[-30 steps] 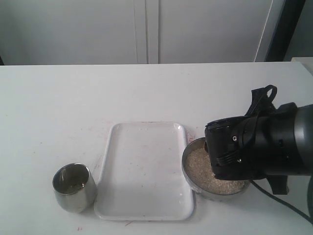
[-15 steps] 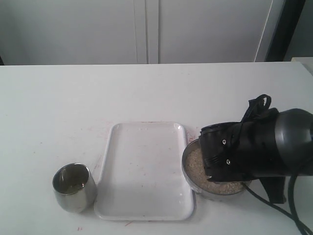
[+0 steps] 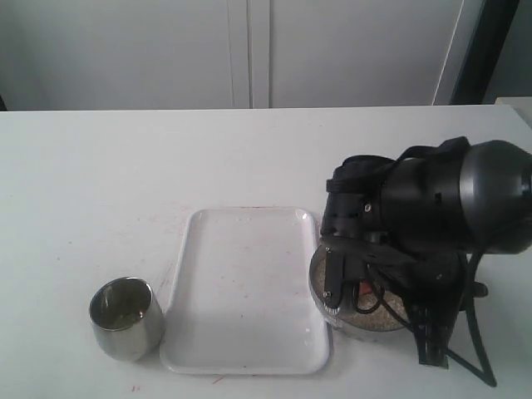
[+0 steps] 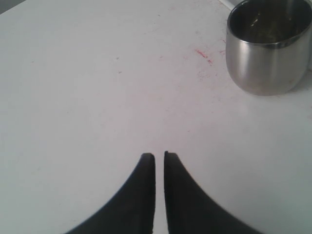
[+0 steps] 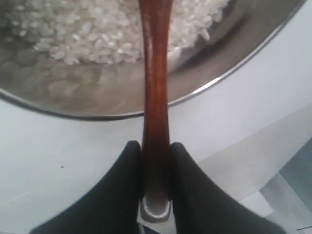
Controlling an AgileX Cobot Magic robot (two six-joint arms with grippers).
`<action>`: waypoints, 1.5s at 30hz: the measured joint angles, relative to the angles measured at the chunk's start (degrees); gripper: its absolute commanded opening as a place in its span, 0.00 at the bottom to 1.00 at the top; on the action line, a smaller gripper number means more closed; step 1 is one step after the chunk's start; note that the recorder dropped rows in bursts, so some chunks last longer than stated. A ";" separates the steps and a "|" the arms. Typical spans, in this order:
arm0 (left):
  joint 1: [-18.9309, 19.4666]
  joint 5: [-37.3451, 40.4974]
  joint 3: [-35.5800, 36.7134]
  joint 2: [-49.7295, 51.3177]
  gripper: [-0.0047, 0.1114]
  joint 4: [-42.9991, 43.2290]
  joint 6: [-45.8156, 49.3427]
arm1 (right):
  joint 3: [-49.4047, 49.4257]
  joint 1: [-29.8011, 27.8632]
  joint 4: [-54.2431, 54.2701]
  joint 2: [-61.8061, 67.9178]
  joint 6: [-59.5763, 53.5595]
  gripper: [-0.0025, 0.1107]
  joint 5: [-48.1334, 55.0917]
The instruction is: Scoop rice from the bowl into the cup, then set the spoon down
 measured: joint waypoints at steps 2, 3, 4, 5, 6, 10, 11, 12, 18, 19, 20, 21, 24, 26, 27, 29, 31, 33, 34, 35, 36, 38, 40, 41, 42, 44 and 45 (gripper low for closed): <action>0.00 0.00 0.00 0.00 0.16 0.00 0.00 | -0.23 -1.10 1.88 0.00 -0.40 0.02 0.00; 0.00 0.00 0.00 0.00 0.16 0.00 0.00 | -0.23 -1.56 2.50 -0.11 -0.58 0.02 0.00; 0.00 0.00 0.00 0.00 0.16 0.00 0.00 | -0.23 -2.04 3.17 -0.33 -0.75 0.02 0.00; 0.00 0.00 0.00 0.00 0.16 0.00 0.00 | -0.23 -2.78 4.25 -0.96 -1.39 0.02 0.00; 0.00 0.00 0.00 0.00 0.16 0.00 0.00 | -0.23 -3.30 5.18 -1.44 -1.90 0.02 0.00; 0.00 0.00 0.00 0.00 0.16 0.00 0.00 | -0.23 -5.94 9.14 -4.52 -3.34 0.02 0.00; 0.00 0.00 0.00 0.00 0.16 0.00 0.00 | -0.23 -6.59 9.81 -5.48 -3.48 0.02 0.00; 0.00 0.00 0.00 0.00 0.16 0.00 0.00 | -0.23 -7.14 10.37 -6.49 -3.65 0.02 0.03; 0.00 0.00 0.00 0.00 0.16 0.00 0.00 | -0.12 -10.24 16.61 -11.75 -5.25 0.02 0.12; 0.00 0.00 0.00 0.00 0.16 0.00 0.00 | 0.19 -10.48 17.02 -12.47 -5.25 0.02 0.12; 0.00 0.00 0.00 0.00 0.16 0.00 0.00 | 0.60 -10.61 17.27 -13.09 -5.25 0.02 0.12; 0.00 0.00 0.00 0.00 0.16 0.00 0.00 | 1.16 -10.70 17.58 -13.66 -5.25 0.02 0.16; 0.00 0.00 0.00 0.00 0.16 0.00 0.00 | 3.03 -10.85 18.87 -14.69 -4.79 0.02 0.26; 0.00 0.00 0.00 0.00 0.16 0.00 0.00 | 4.24 -10.89 20.02 -14.82 -4.36 0.02 0.26; 0.00 0.00 0.00 0.00 0.16 0.00 0.00 | 4.76 -10.89 20.64 -14.82 -4.08 0.02 0.26; 0.00 0.00 0.00 0.00 0.16 0.00 0.00 | 5.65 -10.89 22.05 -14.82 -3.71 0.02 0.26; 0.00 0.00 0.00 0.00 0.16 0.00 0.00 | 5.90 -10.99 23.13 -14.82 -3.15 0.02 0.30; 0.00 0.00 0.00 0.00 0.16 0.00 0.00 | 5.90 -10.99 23.48 -14.82 -2.75 0.02 0.30; 0.00 0.00 0.00 0.00 0.16 0.00 0.00 | 5.90 -10.99 23.63 -14.82 -2.70 0.02 0.30; 0.00 0.00 0.00 0.00 0.16 0.00 0.00 | 5.90 -10.99 23.77 -14.82 -2.70 0.02 0.30; 0.00 0.00 0.00 0.00 0.16 0.00 0.00 | 5.90 -10.99 23.85 -14.82 -2.70 0.02 0.30; 0.00 0.00 0.00 0.00 0.16 0.00 0.00 | 5.90 -10.99 23.91 -14.92 -2.70 0.02 0.30; 0.00 0.00 0.00 0.00 0.16 0.00 0.00 | 5.90 -10.99 23.91 -15.24 -2.70 0.02 0.30; 0.00 0.00 0.00 0.00 0.16 0.00 0.00 | 5.90 -10.99 23.91 -15.40 -2.60 0.02 0.30; 0.00 0.00 0.00 0.00 0.16 0.00 0.00 | 5.90 -10.99 23.91 -15.64 -2.60 0.02 0.30; 0.00 0.00 0.00 0.00 0.16 0.00 0.00 | 5.54 -10.99 24.10 -16.29 -2.60 0.02 0.30; 0.00 0.00 0.00 0.00 0.16 0.00 0.00 | 5.13 -10.99 24.05 -16.56 -2.60 0.02 0.30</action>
